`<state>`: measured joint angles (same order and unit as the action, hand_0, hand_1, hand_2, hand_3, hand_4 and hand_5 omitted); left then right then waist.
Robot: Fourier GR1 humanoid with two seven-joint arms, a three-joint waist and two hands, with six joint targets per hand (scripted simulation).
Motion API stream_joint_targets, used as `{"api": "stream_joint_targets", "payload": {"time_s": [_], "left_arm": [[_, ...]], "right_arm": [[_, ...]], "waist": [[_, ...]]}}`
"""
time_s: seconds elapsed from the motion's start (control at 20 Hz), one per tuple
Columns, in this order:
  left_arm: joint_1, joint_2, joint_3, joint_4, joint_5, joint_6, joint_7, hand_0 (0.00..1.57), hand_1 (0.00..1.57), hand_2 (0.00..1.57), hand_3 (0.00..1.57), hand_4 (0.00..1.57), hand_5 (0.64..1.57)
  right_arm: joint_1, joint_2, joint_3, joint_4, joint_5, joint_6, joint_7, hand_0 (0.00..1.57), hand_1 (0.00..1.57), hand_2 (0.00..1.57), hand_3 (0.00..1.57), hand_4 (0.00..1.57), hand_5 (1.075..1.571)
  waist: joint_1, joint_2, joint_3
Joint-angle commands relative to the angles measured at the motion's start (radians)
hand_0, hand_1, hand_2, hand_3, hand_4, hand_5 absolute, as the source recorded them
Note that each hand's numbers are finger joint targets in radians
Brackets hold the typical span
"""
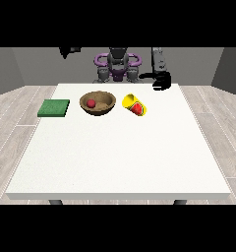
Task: Pick the cup and pour the ball into the bowl, then pick the bowl and place it on the pad
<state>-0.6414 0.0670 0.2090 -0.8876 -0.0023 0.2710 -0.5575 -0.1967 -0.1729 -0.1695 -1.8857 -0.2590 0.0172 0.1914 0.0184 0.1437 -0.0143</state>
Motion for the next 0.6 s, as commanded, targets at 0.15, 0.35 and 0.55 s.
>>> {"api": "stream_joint_targets", "payload": {"time_s": [0.15,0.35,0.55], "left_arm": [[-0.047,0.207,0.165,0.058,0.250,-0.414,-0.072,0.00,0.00,0.00,0.00,0.00,1.553],[-0.120,0.349,0.198,0.081,0.272,-0.480,0.002,0.00,0.00,0.00,0.00,0.00,1.537],[-0.159,0.429,0.185,0.075,0.266,-0.496,0.122,0.00,0.00,0.00,0.00,0.00,1.515]], "right_arm": [[-0.017,0.071,0.124,-0.126,0.129,-0.097,0.023,0.00,0.00,0.00,0.00,0.49,1.568],[-0.014,0.078,0.111,-0.024,0.137,-0.084,-0.049,0.00,0.00,0.00,0.00,0.48,1.569],[0.000,0.143,0.142,0.114,0.169,-0.115,-0.109,0.00,0.00,0.00,0.00,0.48,1.570]], "waist": [[0.011,0.128,0.0112],[-0.015,0.183,0.0140],[0.015,0.147,0.0148]]}}
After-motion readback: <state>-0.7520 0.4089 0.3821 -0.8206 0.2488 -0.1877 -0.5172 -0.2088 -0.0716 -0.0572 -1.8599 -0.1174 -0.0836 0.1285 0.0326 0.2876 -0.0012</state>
